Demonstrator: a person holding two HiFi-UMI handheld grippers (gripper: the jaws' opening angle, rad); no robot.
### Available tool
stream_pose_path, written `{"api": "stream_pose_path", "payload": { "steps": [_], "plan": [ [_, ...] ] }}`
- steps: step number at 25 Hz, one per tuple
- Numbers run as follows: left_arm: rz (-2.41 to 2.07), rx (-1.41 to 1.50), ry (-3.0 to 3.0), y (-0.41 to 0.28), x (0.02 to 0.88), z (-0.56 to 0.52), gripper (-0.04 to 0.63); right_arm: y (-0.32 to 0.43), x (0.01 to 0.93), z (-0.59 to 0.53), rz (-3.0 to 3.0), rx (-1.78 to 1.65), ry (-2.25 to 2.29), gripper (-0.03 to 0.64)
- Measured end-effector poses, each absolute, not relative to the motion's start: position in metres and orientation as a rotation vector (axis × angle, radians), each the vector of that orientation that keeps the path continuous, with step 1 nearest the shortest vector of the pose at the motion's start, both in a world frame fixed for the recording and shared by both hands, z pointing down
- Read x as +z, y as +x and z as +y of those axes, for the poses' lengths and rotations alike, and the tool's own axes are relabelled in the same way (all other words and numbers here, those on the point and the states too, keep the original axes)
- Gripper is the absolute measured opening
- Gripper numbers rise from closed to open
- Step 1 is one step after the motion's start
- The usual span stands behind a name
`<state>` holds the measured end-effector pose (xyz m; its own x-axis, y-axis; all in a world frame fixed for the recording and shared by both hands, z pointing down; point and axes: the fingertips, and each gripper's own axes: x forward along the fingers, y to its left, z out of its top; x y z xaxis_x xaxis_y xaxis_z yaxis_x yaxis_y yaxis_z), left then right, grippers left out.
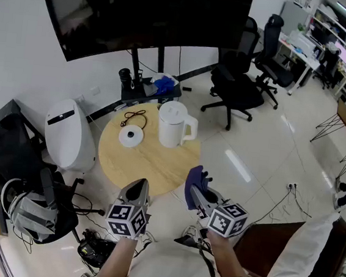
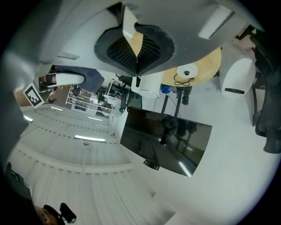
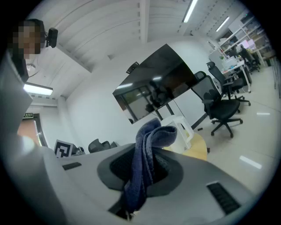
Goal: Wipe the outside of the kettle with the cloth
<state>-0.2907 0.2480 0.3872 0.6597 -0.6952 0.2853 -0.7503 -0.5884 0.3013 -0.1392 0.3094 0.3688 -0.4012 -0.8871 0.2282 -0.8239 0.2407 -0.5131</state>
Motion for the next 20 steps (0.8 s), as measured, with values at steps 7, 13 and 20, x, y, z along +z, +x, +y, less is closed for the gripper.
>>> {"api": "stream_pose_path", "payload": {
  "steps": [7,13,20],
  "plan": [
    [-1.119,0.214,2.485,-0.271,0.39,0.25,-0.012,-0.121,0.371,0.314,2.374,-0.878,-1.666,0.063],
    [-1.114,0.239,2.49,-0.247,0.392,0.251,-0.012,-0.098,0.376,0.315,2.335,-0.91,-1.649,0.063],
    [-1.129,0.279,2.492,-0.215,0.393,0.253,-0.012,-0.08,0.384,0.313,2.328,-0.976,-1.579,0.063]
  ]
}}
